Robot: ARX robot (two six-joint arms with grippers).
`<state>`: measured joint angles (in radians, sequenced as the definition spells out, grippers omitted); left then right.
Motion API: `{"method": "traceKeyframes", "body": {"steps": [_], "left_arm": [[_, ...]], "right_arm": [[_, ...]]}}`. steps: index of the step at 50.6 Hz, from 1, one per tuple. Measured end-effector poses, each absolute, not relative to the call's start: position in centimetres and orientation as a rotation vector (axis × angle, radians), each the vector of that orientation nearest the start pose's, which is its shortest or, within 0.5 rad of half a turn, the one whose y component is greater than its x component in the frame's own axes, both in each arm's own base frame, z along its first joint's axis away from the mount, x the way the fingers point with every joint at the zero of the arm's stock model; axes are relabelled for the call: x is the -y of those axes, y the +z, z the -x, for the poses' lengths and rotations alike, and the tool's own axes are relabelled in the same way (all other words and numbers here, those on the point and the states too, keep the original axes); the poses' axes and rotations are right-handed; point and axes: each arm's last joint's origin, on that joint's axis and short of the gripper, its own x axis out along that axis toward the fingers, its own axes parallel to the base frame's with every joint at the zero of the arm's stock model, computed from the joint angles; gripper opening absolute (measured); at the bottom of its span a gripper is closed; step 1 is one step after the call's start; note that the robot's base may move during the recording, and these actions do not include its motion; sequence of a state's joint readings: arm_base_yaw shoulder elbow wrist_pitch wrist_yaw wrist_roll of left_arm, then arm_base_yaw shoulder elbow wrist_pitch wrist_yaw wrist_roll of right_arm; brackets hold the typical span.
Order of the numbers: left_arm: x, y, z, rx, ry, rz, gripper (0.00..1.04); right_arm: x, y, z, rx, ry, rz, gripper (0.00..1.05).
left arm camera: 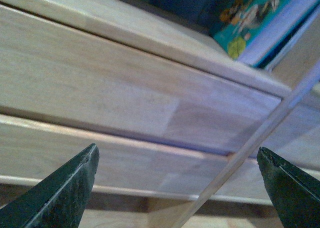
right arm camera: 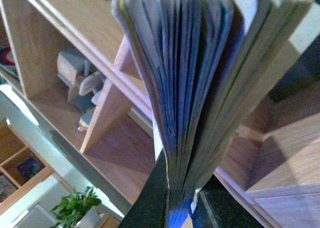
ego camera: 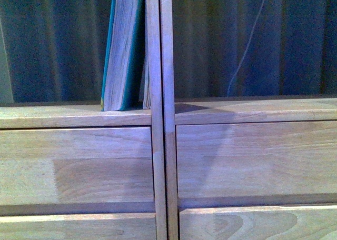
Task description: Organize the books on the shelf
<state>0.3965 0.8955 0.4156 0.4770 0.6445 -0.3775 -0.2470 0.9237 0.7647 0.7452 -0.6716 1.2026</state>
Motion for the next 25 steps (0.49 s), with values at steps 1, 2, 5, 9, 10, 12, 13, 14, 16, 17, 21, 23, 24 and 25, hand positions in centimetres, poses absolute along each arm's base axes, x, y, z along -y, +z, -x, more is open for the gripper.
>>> {"method": "traceKeyframes", "body": {"steps": [1,2,5,9,10,12,13,14,16,17,21,23,24,25], "left_arm": [[-6.0,25.4,-19.0,-0.054,-0.256,0.405,0.97],[-6.4,26.1,-20.2,-0.059,-0.268,0.441,0.97],[-6.7,27.3,-22.3,-0.065,-0.307,0.534,0.97],[-6.4,29.0,-25.2,-0.077,-0.416,0.663,0.97],[-6.1,29.4,-25.7,-0.080,-0.449,0.689,0.97],[-5.6,29.9,-26.4,-0.085,-0.498,0.725,0.97],[-5.2,30.2,-26.8,-0.090,-0.532,0.748,0.97],[-4.8,30.4,-27.2,-0.096,-0.569,0.770,0.97],[-4.0,30.9,-27.7,-0.105,-0.629,0.800,0.97],[-3.6,31.1,-28.0,-0.108,-0.663,0.818,0.97],[-1.6,31.9,-29.1,-0.132,-0.774,0.891,0.97],[-0.4,32.3,-29.5,-0.143,-0.827,0.922,0.97],[0.0,32.4,-29.7,-0.148,-0.844,0.933,0.97],[0.7,32.6,-29.9,-0.159,-0.867,0.951,0.97]], "right_arm": [[2.7,38.5,-18.6,0.213,0.675,-0.891,0.07],[2.4,38.7,-18.5,0.216,0.697,-0.885,0.07],[1.6,38.8,-18.5,0.214,0.748,-0.877,0.07],[0.1,39.0,-18.5,0.207,0.824,-0.865,0.07],[-0.2,38.9,-18.6,0.206,0.841,-0.863,0.07],[-0.7,38.9,-18.6,0.204,0.865,-0.861,0.07],[-1.1,38.9,-18.7,0.200,0.879,-0.862,0.07],[-1.4,38.9,-18.8,0.198,0.893,-0.862,0.07],[-2.0,38.8,-19.0,0.191,0.916,-0.866,0.07],[-2.4,38.7,-19.1,0.188,0.932,-0.868,0.07],[-3.9,38.3,-19.9,0.157,0.962,-0.884,0.07],[-4.8,38.0,-20.5,0.134,0.979,-0.891,0.07],[-5.2,37.9,-20.7,0.127,0.983,-0.889,0.07],[-5.9,37.7,-21.1,0.109,0.987,-0.894,0.07]]}}
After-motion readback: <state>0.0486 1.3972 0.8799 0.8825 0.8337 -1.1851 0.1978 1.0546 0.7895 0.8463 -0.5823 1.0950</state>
